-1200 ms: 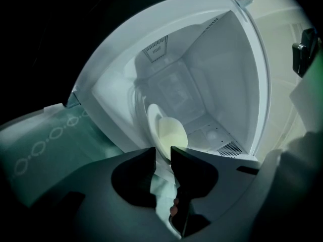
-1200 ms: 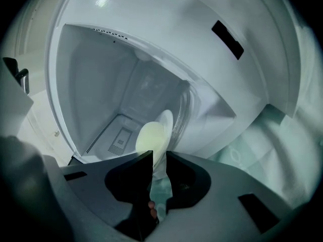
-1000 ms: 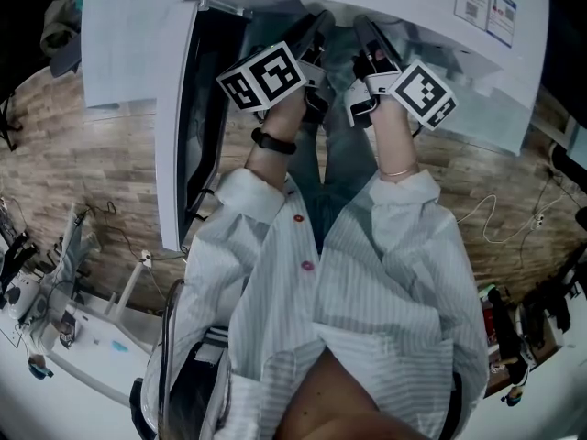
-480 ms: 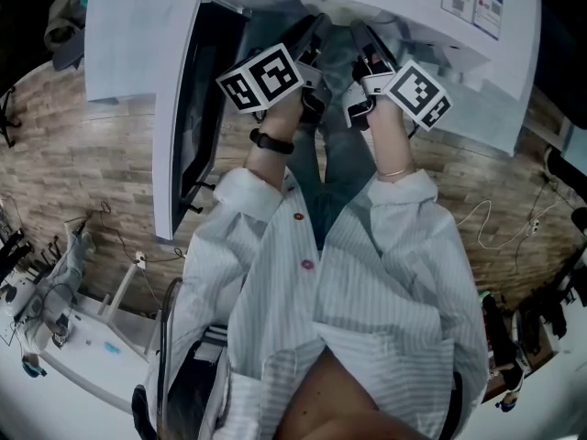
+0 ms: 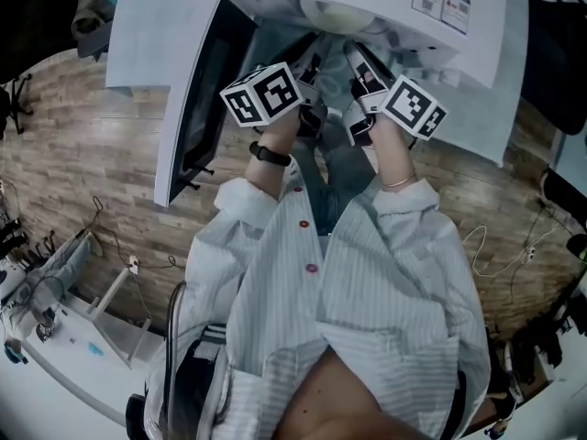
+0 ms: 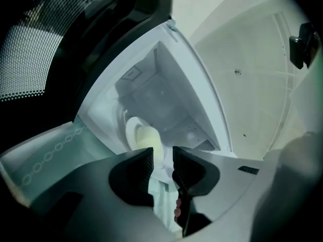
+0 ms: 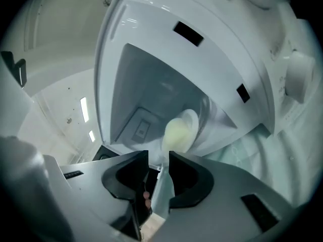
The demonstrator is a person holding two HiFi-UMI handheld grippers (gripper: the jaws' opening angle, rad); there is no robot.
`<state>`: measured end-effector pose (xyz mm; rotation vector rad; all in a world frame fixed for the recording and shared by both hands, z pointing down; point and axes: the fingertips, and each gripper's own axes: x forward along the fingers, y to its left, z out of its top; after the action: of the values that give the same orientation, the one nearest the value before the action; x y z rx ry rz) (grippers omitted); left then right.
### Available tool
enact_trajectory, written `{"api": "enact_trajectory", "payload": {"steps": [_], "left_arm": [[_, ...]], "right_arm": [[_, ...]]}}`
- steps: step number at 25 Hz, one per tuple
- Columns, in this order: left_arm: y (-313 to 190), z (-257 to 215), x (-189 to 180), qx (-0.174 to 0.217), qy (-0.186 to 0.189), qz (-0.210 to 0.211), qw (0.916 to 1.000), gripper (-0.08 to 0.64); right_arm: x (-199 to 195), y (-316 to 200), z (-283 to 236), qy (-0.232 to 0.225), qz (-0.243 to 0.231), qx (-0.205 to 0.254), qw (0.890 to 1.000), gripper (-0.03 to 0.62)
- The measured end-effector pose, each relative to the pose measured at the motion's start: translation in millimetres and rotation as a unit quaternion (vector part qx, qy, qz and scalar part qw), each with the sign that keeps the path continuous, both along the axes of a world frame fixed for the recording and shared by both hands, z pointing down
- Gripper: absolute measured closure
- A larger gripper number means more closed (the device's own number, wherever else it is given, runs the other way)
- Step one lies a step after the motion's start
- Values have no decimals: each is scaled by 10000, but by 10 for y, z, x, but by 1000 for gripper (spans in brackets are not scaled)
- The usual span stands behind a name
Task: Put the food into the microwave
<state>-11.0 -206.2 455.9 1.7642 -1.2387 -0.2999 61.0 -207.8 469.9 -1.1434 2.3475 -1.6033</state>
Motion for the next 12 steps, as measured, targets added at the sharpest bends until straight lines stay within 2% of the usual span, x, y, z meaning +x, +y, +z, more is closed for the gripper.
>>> {"api": "enact_trajectory", "payload": {"steps": [3, 7, 12], "left_arm": [[56, -271, 76, 266, 20, 151, 9995, 448], [118, -600, 152, 560, -191, 319, 9977, 449], [168, -1044, 248, 1013, -259, 471, 9934, 451]], "right_arm": [[-55, 51, -284, -82, -208, 267, 9994, 471], [-112, 103, -652, -169, -408, 607, 9972, 503], [-106, 158, -1140, -70, -624, 1337, 9890, 537]]}}
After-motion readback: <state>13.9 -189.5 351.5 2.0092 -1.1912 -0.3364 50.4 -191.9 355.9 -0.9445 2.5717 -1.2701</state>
